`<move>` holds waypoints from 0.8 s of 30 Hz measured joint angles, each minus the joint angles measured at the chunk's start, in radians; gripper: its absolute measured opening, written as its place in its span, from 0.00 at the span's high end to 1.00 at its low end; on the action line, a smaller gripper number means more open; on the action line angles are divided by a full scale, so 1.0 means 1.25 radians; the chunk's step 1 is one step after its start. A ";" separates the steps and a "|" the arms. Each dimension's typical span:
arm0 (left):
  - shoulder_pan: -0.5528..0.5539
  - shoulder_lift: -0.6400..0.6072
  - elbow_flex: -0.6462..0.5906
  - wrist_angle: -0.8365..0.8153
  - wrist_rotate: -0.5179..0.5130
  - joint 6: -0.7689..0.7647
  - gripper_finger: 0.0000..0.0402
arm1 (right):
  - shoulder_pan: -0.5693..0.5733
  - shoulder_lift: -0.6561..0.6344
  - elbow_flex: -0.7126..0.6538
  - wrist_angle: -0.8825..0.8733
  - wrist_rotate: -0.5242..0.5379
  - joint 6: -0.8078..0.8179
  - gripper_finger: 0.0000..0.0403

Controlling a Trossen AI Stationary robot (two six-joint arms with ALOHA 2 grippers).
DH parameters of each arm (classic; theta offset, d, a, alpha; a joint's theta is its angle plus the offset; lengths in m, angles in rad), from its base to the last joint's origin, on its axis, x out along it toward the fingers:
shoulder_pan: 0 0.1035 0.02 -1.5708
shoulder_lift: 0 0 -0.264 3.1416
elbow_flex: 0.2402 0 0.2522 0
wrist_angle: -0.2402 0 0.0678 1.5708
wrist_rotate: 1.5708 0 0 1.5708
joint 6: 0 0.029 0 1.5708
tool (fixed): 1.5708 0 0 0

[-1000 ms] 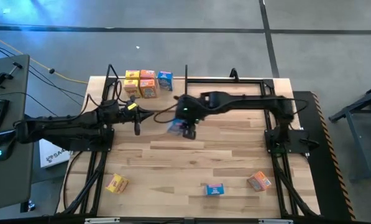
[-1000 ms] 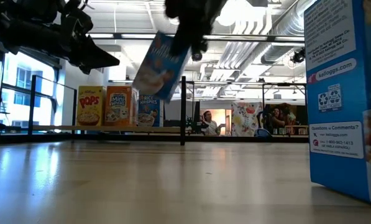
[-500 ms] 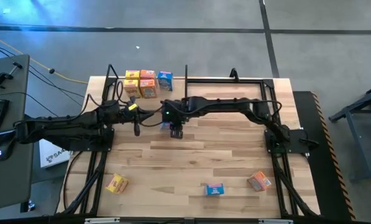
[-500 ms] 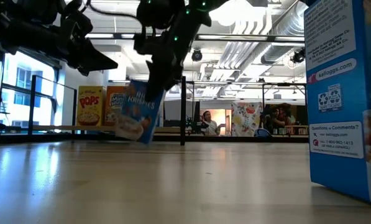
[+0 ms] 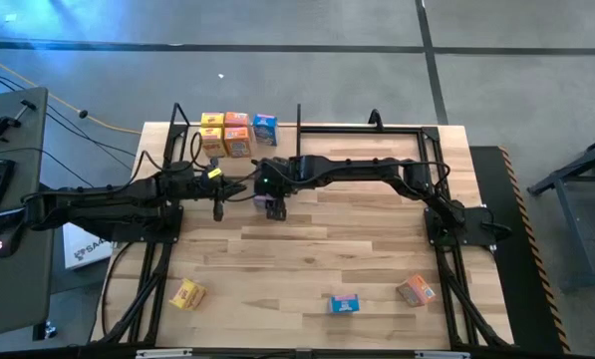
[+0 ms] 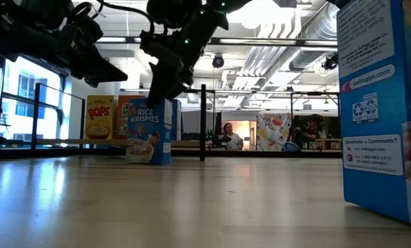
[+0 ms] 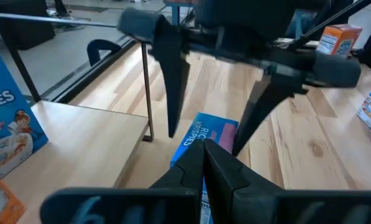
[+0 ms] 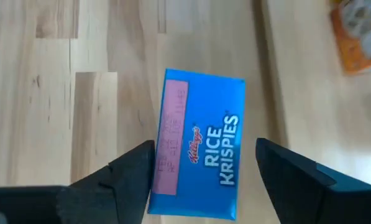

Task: Stack cereal on shelf
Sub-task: Put the top blue cereal box on the shelf aligned with the other blue cereal box

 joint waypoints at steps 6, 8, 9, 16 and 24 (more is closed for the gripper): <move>0.000 0.000 0.000 0.007 -0.006 0.009 1.00 | 0.000 0.000 0.054 -0.054 0.023 -0.046 0.35; 0.000 0.000 0.000 0.007 -0.008 0.008 1.00 | 0.004 -0.005 0.078 -0.109 0.051 -0.053 0.36; 0.000 0.000 0.000 0.007 -0.010 0.004 1.00 | 0.010 -0.009 0.089 -0.134 0.072 -0.058 0.36; 0.000 0.000 0.000 0.010 -0.015 -0.009 1.00 | 0.048 -0.038 0.096 -0.226 0.087 -0.073 0.47; 0.000 0.000 0.000 0.008 -0.015 -0.027 1.00 | 0.063 -0.097 -0.081 -0.074 0.043 -0.052 0.76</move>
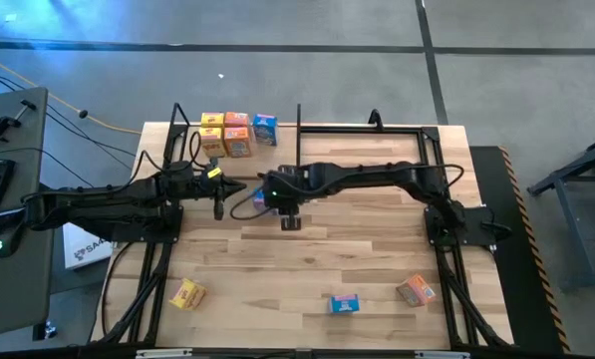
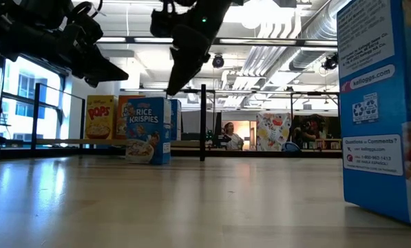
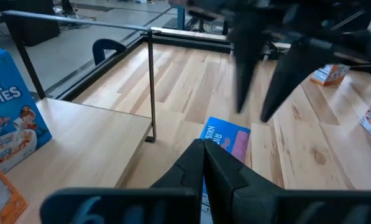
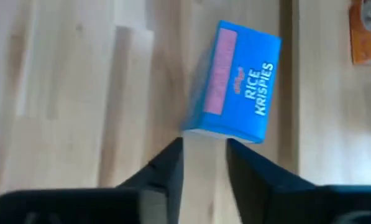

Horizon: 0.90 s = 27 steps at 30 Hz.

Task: Stack cereal on shelf
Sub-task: Put the top blue cereal box on the shelf aligned with the other blue cereal box

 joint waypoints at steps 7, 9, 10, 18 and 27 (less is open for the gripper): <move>0.000 0.005 0.025 -0.003 0.004 -0.018 0.98 | 0.034 -0.190 -0.386 0.402 -0.017 0.057 0.99; -0.002 0.011 0.050 -0.016 0.017 -0.021 0.95 | 0.038 -0.244 -0.495 0.533 -0.003 0.088 0.97; -0.003 0.017 0.066 -0.035 0.025 -0.020 0.93 | 0.040 -0.266 -0.545 0.592 0.010 0.106 0.96; -0.031 0.170 0.210 -0.197 0.051 0.015 0.70 | 0.043 -0.389 -0.806 0.841 0.076 0.159 0.94; -0.085 0.406 0.444 -0.488 0.021 0.103 0.44 | 0.043 -0.488 -0.925 0.867 0.094 0.183 0.94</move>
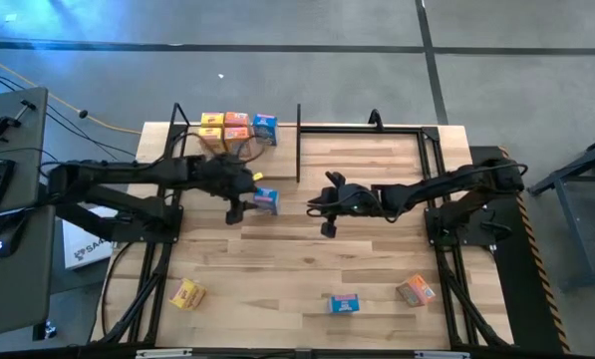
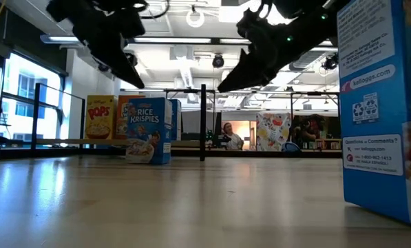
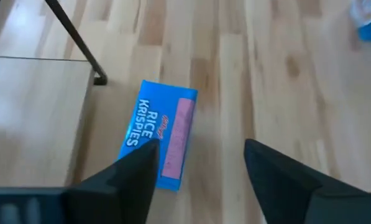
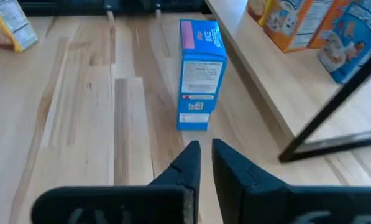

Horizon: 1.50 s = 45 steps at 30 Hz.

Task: Stack cereal on shelf
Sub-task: Put the top blue cereal box on the shelf aligned with the other blue cereal box

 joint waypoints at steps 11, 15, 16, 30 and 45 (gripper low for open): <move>-0.004 0.189 0.139 -0.080 -0.092 0.098 0.31 | 0.000 -0.027 -0.037 0.037 -0.005 -0.002 0.94; -0.004 0.212 0.140 -0.082 -0.095 0.120 0.31 | 0.000 -0.027 -0.037 0.035 -0.006 -0.003 0.94; -0.004 0.215 0.140 -0.083 -0.100 0.121 0.32 | 0.000 -0.027 -0.037 0.034 -0.006 -0.004 0.94; 0.003 0.216 0.129 -0.104 -0.077 0.132 0.49 | 0.000 -0.026 -0.037 0.034 -0.006 -0.008 0.94; 0.115 0.193 0.248 -0.150 -0.102 0.248 0.56 | 0.000 -0.026 -0.037 0.031 -0.006 -0.007 0.94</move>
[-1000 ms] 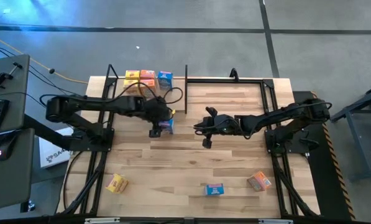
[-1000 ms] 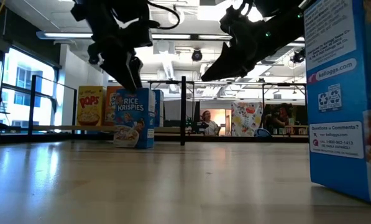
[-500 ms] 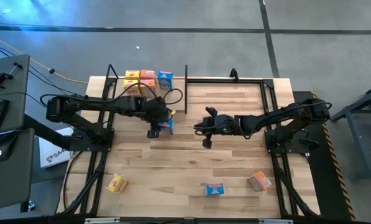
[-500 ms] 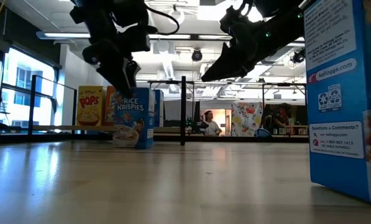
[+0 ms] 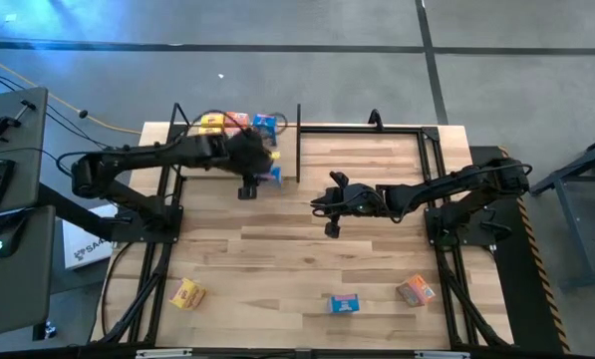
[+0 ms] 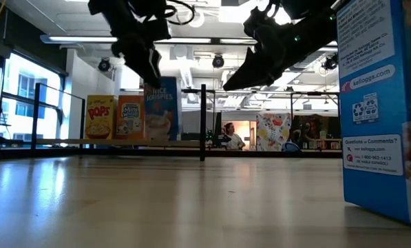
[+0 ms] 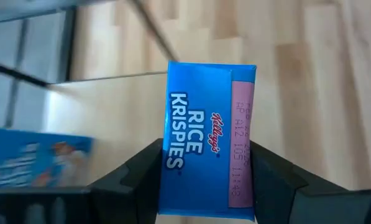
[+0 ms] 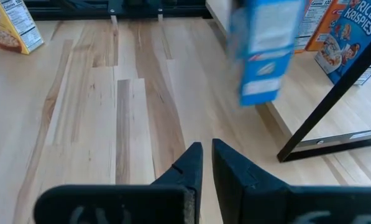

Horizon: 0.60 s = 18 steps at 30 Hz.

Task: Stack cereal on shelf
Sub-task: Put the top blue cereal box on the shelf aligned with the other blue cereal box

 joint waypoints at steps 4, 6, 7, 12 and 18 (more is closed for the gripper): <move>0.066 -0.002 0.018 0.003 -0.014 0.029 0.56 | 0.000 0.000 0.000 -0.003 0.000 -0.001 0.94; 0.094 0.004 0.018 0.020 -0.019 0.050 0.56 | 0.000 0.000 0.000 -0.003 0.000 -0.001 0.94; 0.108 0.007 0.018 0.026 -0.019 0.059 0.56 | 0.000 0.000 0.000 -0.003 0.000 -0.002 0.94; 0.158 0.026 0.018 0.052 -0.021 0.088 0.56 | 0.000 0.000 0.000 -0.003 0.000 -0.002 0.94; 0.174 0.059 0.017 0.061 -0.063 0.104 0.54 | 0.000 0.000 0.000 -0.003 -0.015 -0.002 0.94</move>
